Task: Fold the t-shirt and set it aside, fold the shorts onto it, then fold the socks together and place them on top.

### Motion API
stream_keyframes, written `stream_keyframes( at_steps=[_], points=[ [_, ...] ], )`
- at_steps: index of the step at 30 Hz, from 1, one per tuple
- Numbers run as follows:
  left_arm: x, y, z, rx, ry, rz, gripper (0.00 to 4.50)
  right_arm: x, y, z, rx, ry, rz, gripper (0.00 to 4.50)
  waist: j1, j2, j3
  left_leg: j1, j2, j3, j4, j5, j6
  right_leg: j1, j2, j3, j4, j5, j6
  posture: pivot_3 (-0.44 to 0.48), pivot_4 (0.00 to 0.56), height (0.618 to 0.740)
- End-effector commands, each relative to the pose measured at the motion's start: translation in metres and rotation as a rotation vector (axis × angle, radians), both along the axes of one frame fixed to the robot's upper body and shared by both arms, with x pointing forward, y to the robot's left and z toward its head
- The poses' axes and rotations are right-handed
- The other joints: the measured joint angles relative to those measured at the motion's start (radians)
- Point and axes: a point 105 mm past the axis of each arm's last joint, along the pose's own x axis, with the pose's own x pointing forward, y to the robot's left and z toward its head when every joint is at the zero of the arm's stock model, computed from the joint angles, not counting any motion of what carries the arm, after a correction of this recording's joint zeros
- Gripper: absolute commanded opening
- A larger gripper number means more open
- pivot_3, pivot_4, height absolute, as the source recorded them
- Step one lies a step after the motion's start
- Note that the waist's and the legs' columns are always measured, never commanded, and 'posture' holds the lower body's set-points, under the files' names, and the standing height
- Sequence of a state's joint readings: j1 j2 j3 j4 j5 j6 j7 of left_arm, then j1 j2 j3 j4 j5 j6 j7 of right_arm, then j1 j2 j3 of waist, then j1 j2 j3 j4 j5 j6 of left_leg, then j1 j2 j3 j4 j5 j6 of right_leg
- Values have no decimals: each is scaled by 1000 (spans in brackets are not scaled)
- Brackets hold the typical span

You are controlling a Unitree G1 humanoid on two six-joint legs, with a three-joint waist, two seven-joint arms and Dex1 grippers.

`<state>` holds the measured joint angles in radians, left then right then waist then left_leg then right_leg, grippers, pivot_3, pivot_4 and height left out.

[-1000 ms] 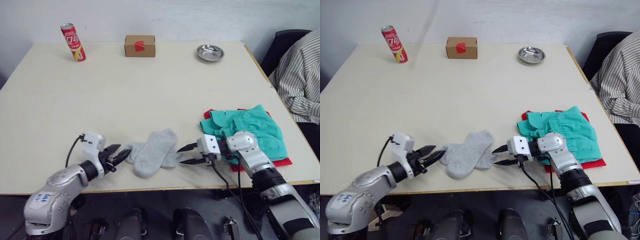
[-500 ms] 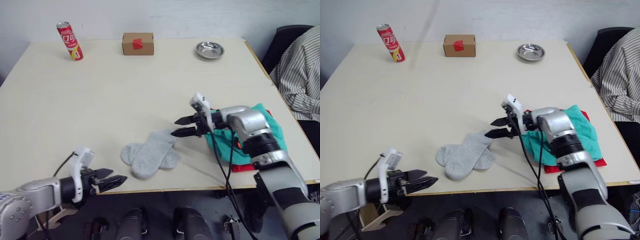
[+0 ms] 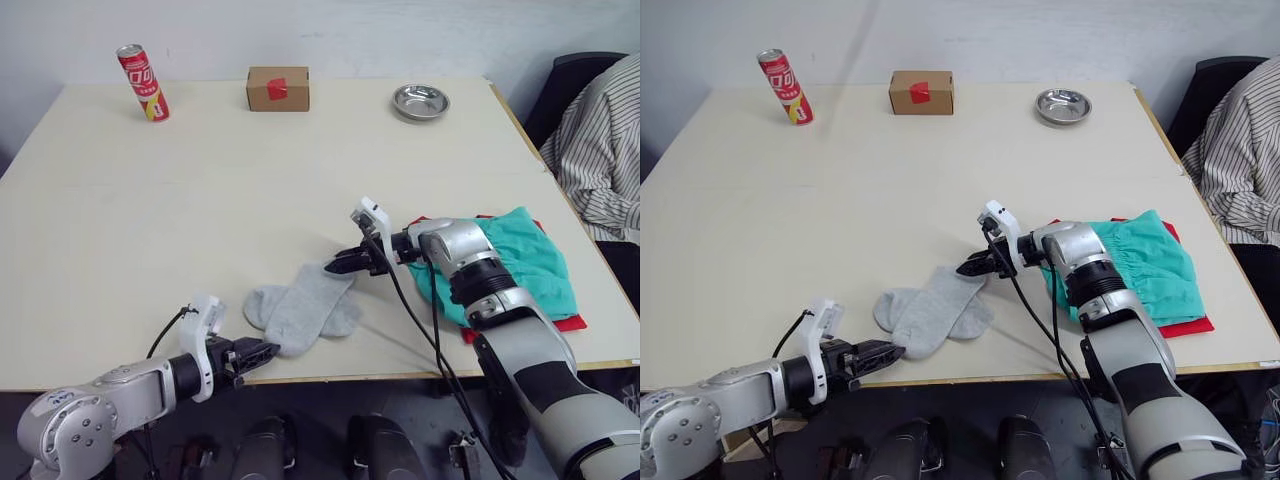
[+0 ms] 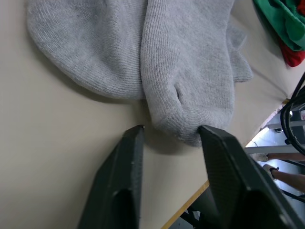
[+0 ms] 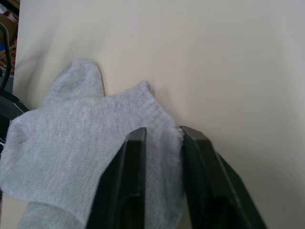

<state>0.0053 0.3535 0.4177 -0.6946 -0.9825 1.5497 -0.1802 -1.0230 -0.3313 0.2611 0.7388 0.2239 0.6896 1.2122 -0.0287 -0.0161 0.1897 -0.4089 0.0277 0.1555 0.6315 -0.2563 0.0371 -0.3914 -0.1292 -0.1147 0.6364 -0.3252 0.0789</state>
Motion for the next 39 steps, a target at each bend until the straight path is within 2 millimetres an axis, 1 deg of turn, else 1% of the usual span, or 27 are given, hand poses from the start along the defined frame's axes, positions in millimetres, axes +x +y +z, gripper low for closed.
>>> stream_keyframes(
  at_steps=[1, 3, 5, 7, 9, 11, 13, 14, 17, 19, 20, 22, 27, 30, 34, 39],
  points=[
    [-1, -4, -2, -26, -5, 0, 674, -1, 1, 16, 63, -81, 12, 0, 0, 0, 0, 0, 0, 0, 0, 0, 0, 0, 0, 0, 0, 0, 0, 0, 150, 740],
    [-1, -3, 4, -50, -37, -8, 22, -2, -2, 23, 97, -100, 6, 0, 0, 0, 0, 0, 0, 0, 0, 0, 0, -1, 0, 0, 0, 0, 0, 0, 150, 740],
    [2, 5, 15, -45, -103, 2, 22, -8, -8, 34, 161, -118, 5, 0, 0, 0, 0, -1, 0, 0, 0, 0, -1, -1, 0, 0, 0, 0, 0, 0, 150, 740],
    [4, 15, 31, -52, -184, -12, 22, -18, -14, 42, 206, -145, 15, 0, 1, 0, 0, -1, 1, 0, 0, 0, -1, -2, 1, 0, 0, 0, 0, 0, 150, 740],
    [1, 19, 43, -72, -225, -58, 22, -24, -19, 44, 215, -156, 7, 0, 0, 0, 0, -1, 1, 0, -1, 0, -2, -2, 1, 0, 0, 0, -1, 0, 150, 740],
    [-4, 30, 57, -71, -256, -118, 22, -37, -27, 47, 231, -164, 7, 0, 0, 0, 0, -1, 1, 0, -2, 0, -2, -2, 1, 0, -1, 0, -1, 0, 150, 740],
    [-1, 43, 71, -51, -316, -176, 22, -51, -37, 51, 264, -179, -13, 0, 1, 0, 0, -1, 1, 0, -3, -1, -3, -3, 1, 0, -3, -1, -1, 0, 150, 740],
    [0, 47, 75, -38, -337, -201, 22, -57, -39, 52, 276, -184, -25, 0, 1, 0, 0, -1, 1, 0, -4, -1, -3, -3, 1, 0, -3, -1, -2, 0, 150, 740],
    [6, 50, 75, -17, -321, -281, 22, -74, -38, 51, 319, -202, -61, 0, 1, 1, 1, -1, 1, 0, -7, -2, -4, -3, 1, 0, -6, -1, -2, 0, 150, 740],
    [16, 53, 74, -40, -278, -335, 22, -87, -36, 46, 366, -241, -104, 0, 2, 1, 1, -1, 1, 0, -10, -2, -5, -3, 1, 0, -9, -1, -2, 0, 150, 740],
    [22, 55, 73, -55, -245, -360, 22, -89, -36, 42, 383, -253, -152, 0, 2, 0, 0, -1, 1, 0, -11, -2, -5, -4, 1, 0, -9, -1, -2, 0, 150, 740],
    [27, 57, 72, -85, -181, -398, 22, -92, -35, 36, 399, -273, -226, 0, 2, 0, 0, -1, 1, 1, -15, -1, -7, -5, 1, 0, -10, -1, -3, 0, 150, 740],
    [46, 60, 68, -88, -89, -463, 22, -102, -27, 14, 373, -301, -295, 0, -4, 1, 1, -3, 1, 6, -17, 0, -6, -9, 3, 3, -10, -1, -3, 0, 150, 740],
    [53, 60, 63, -72, -45, -498, 22, -112, -20, 1, 324, -317, -270, 0, -3, 1, 1, -2, 2, 7, -17, 2, -3, -9, 6, 4, -10, -1, -2, 0, 150, 740],
    [63, 62, 63, -50, -42, -506, 22, -119, -15, -1, 333, -313, -273, 0, -3, 0, 1, -2, 3, 9, -16, 3, -3, -11, 7, 6, -8, -1, -2, 0, 150, 740],
    [70, 66, 59, -19, -38, -519, 22, -117, -16, -6, 317, -331, -310, 0, -1, 0, 1, -2, 4, 8, -11, 3, -4, -11, 6, 7, -4, -1, -3, 0, 150, 740]
  ],
)
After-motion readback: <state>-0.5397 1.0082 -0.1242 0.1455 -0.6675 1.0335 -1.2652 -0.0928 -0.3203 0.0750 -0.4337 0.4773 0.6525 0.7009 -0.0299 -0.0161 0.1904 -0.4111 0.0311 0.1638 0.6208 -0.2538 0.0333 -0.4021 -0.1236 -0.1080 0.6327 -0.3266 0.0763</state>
